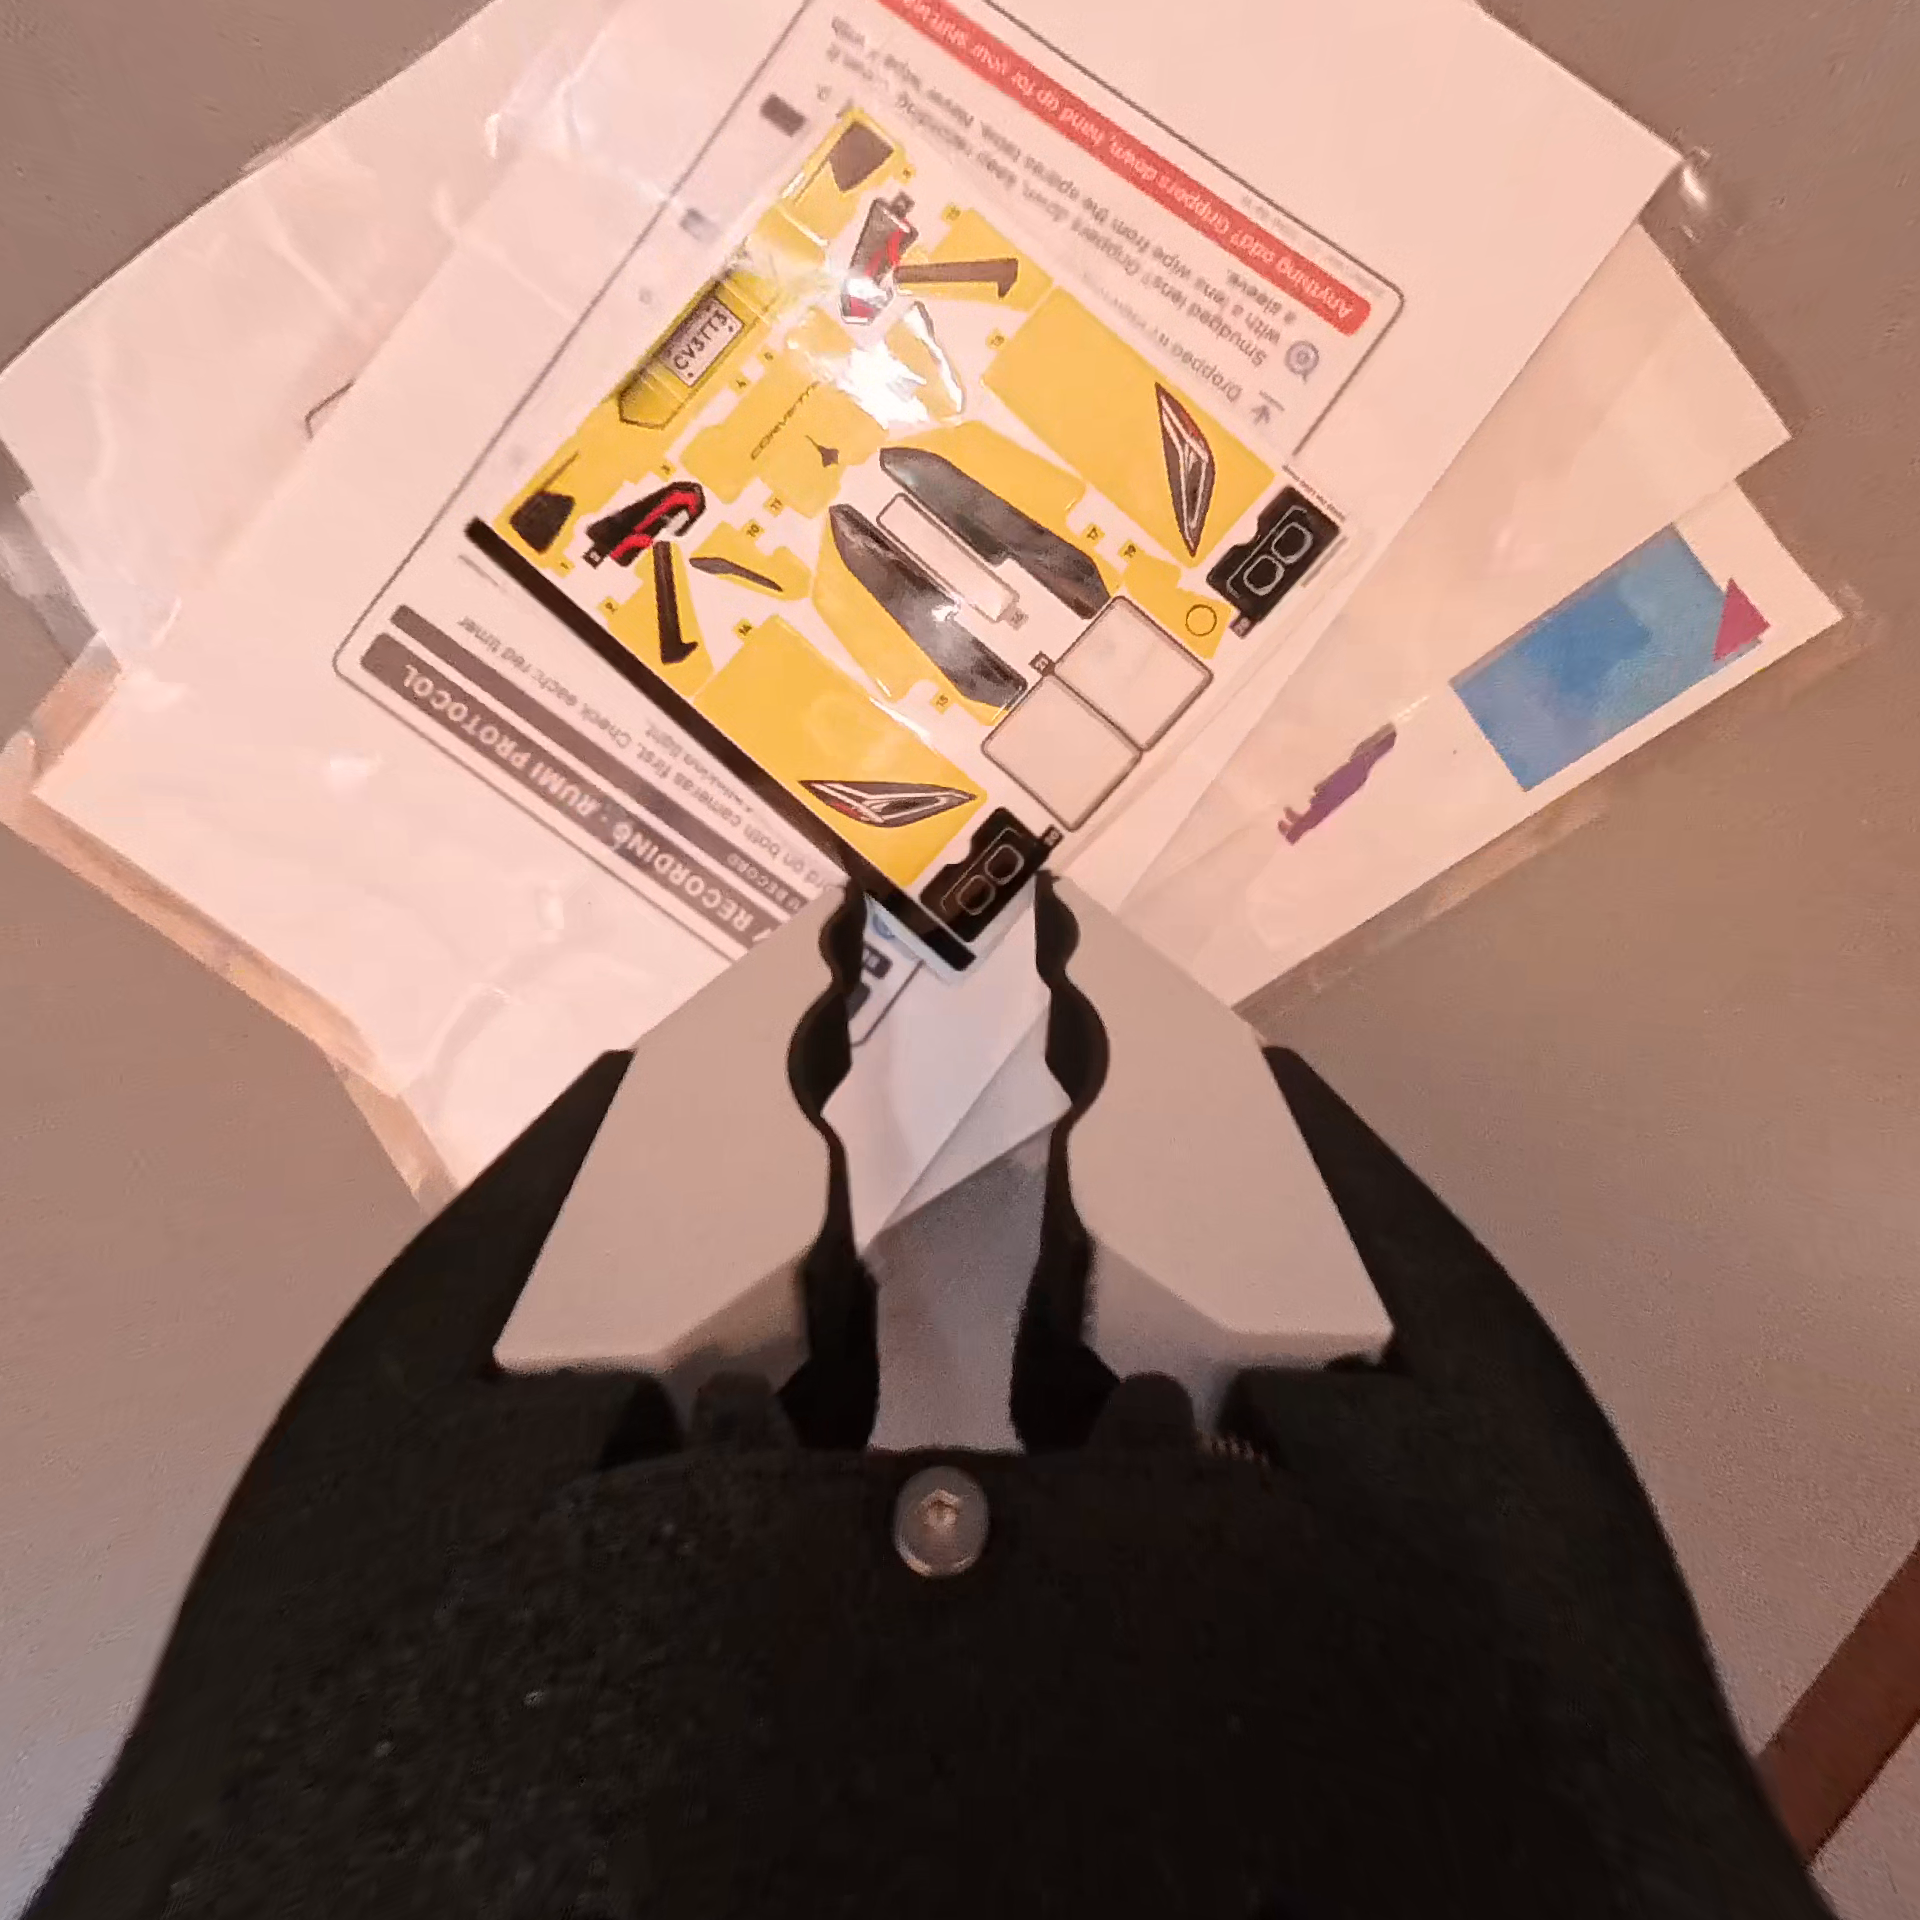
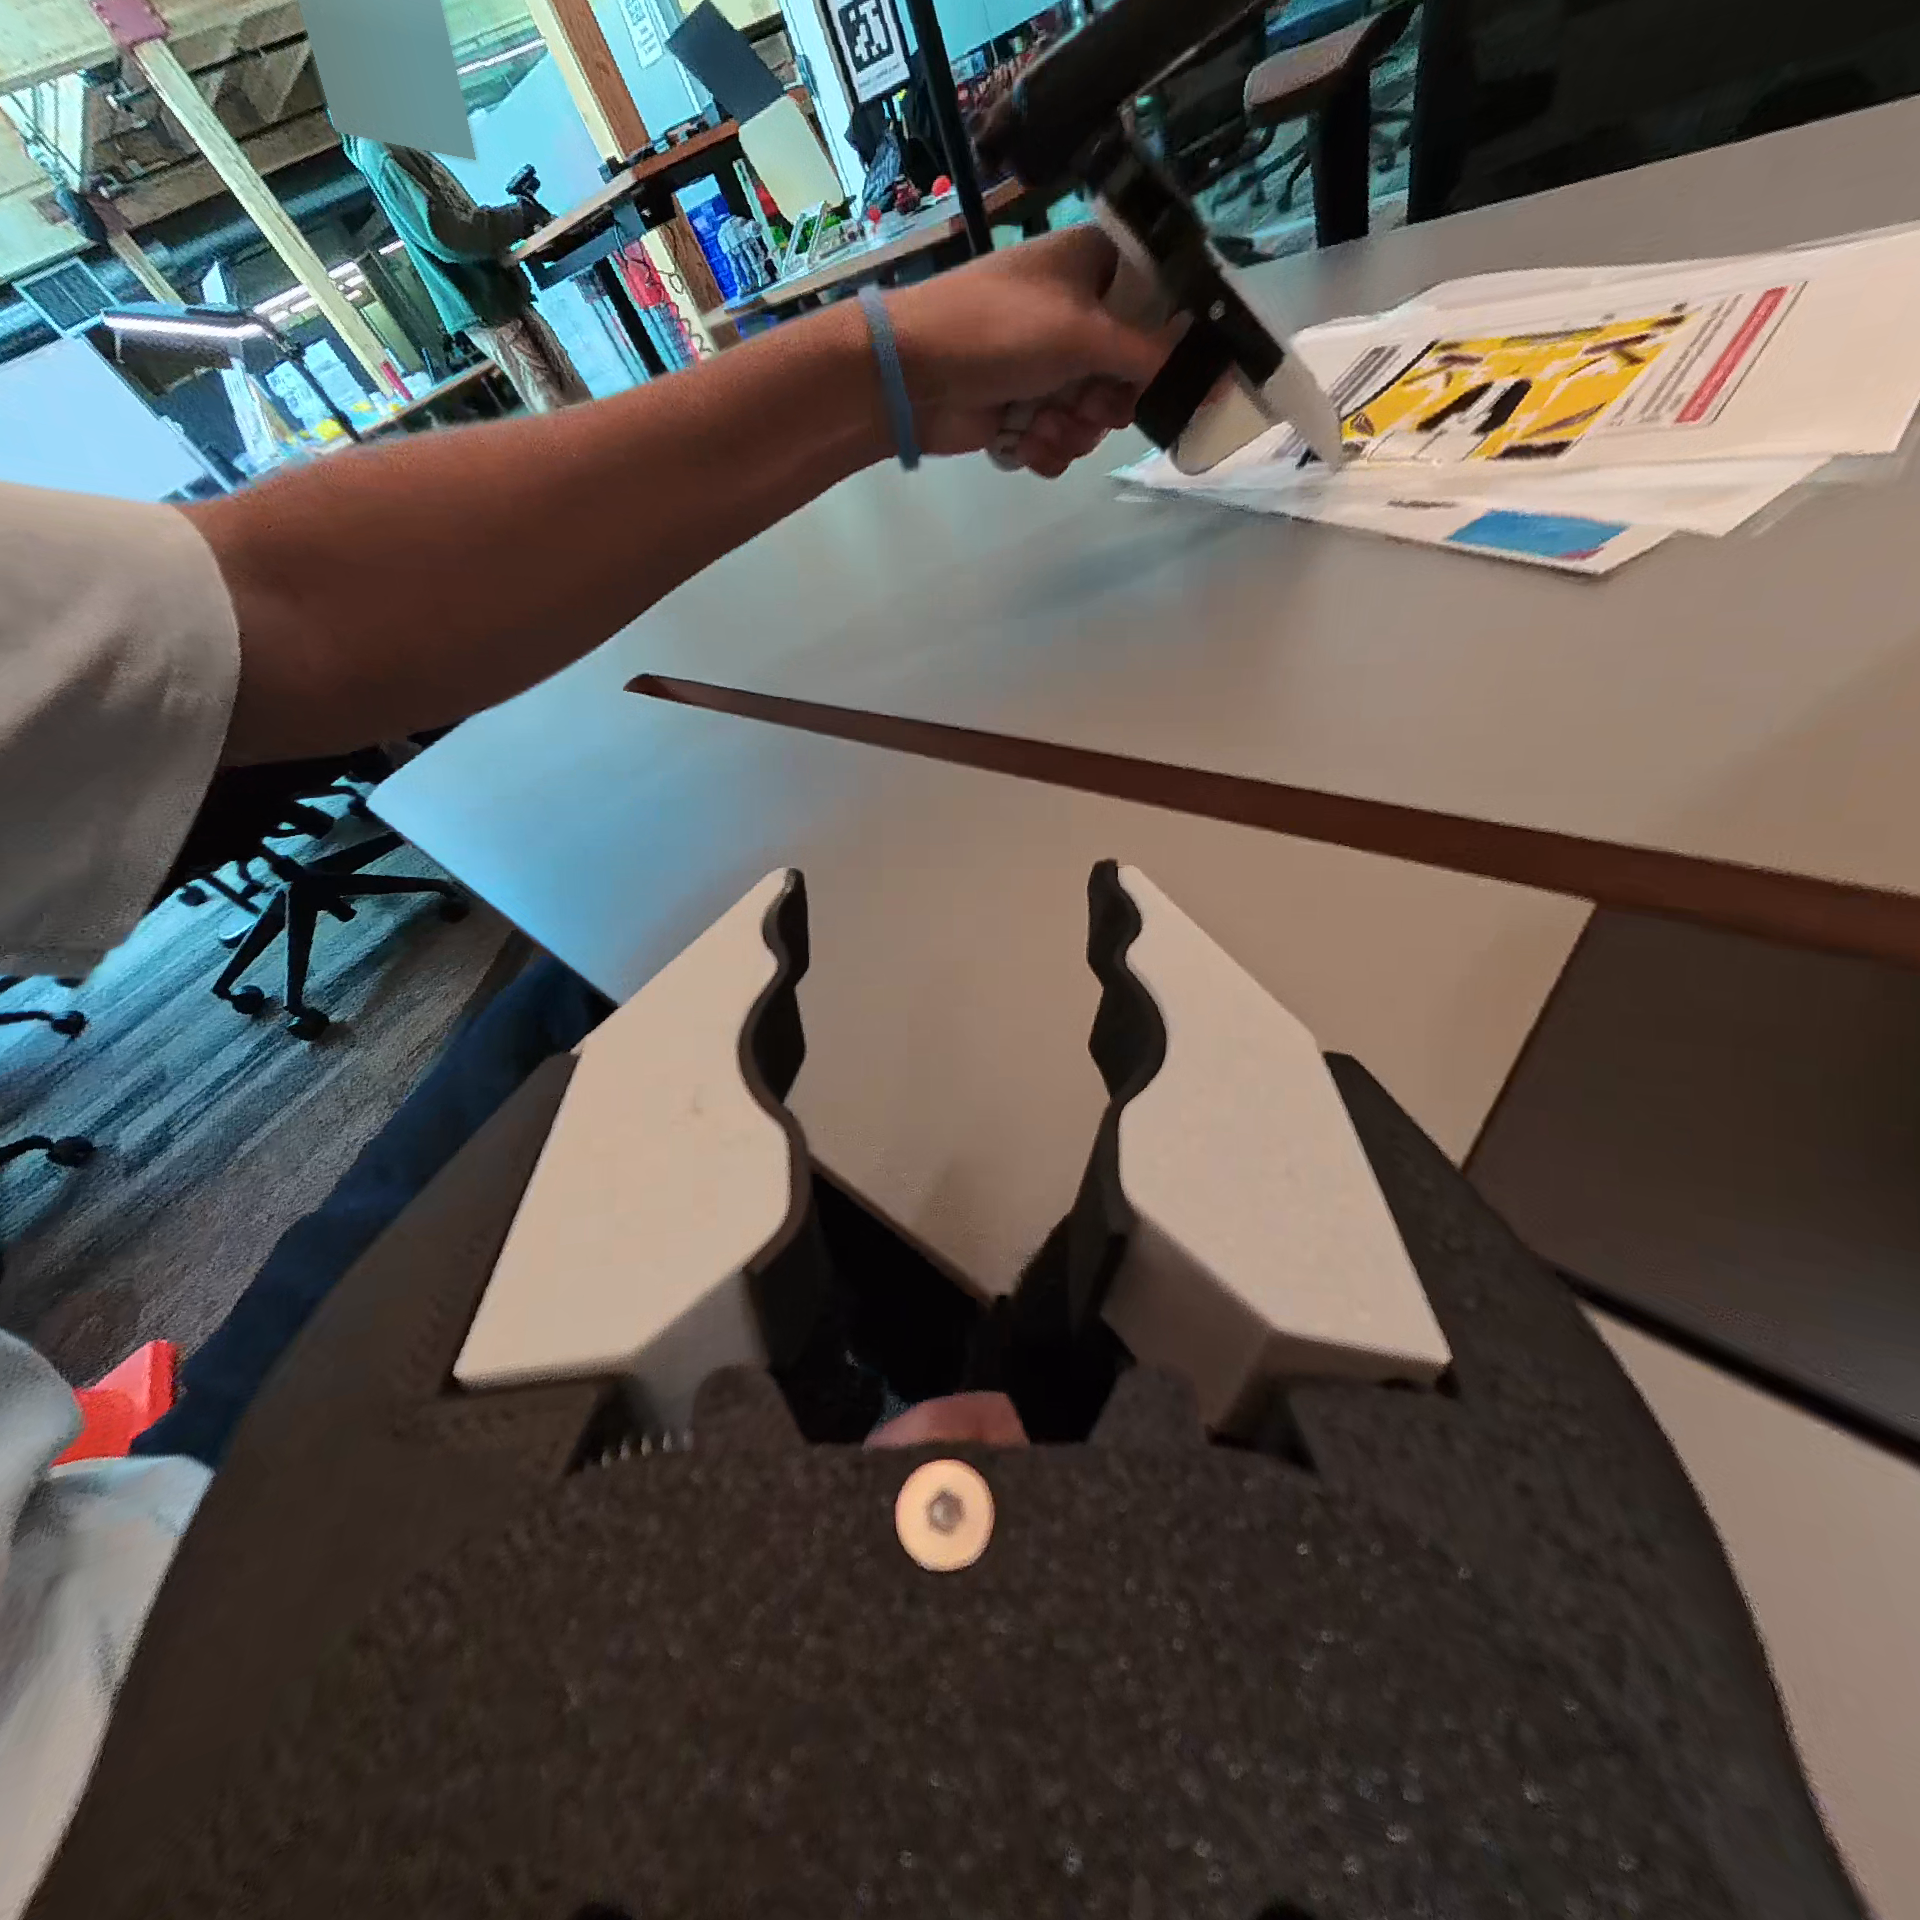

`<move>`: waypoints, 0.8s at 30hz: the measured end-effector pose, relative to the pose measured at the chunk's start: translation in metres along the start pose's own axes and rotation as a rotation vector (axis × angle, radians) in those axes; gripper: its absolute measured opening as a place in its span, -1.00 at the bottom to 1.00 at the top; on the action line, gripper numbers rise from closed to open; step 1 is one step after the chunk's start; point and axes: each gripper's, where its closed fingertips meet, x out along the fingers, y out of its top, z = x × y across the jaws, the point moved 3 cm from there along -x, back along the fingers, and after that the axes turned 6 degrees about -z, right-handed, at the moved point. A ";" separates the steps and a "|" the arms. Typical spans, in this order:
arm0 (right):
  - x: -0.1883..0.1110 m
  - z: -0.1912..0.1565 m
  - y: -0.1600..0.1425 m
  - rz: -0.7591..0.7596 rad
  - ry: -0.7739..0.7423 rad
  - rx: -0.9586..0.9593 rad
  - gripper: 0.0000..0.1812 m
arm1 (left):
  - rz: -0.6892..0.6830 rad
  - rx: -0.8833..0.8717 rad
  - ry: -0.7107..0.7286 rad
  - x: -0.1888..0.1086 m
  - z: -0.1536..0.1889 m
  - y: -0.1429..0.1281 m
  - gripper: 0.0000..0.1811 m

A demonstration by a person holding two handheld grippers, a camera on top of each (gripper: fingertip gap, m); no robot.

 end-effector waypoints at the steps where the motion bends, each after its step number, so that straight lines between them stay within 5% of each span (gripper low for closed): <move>1: 0.003 0.003 0.005 -0.007 0.020 -0.001 -0.41 | 0.010 -0.003 -0.017 -0.002 0.002 -0.002 -0.69; 5: 0.025 0.026 0.031 -0.111 0.081 -0.061 -0.40 | 0.065 0.046 -0.053 -0.013 0.013 -0.012 -1.00; 8: 0.059 0.055 0.067 -0.261 0.102 -0.167 -0.34 | 0.053 0.056 -0.053 -0.016 0.016 -0.027 -1.00; 12: 0.134 0.126 0.099 -0.388 -0.057 -0.353 -0.12 | 0.111 0.006 -0.109 -0.030 0.025 -0.035 -1.00; 17: 0.210 0.194 0.100 -0.522 -0.148 -0.237 0.09 | 0.204 -0.095 -0.062 -0.043 0.013 -0.025 -0.74; 24: 0.231 0.220 0.103 -0.477 -0.063 0.037 -0.07 | 0.191 -0.271 -0.182 0.000 0.002 -0.006 -0.72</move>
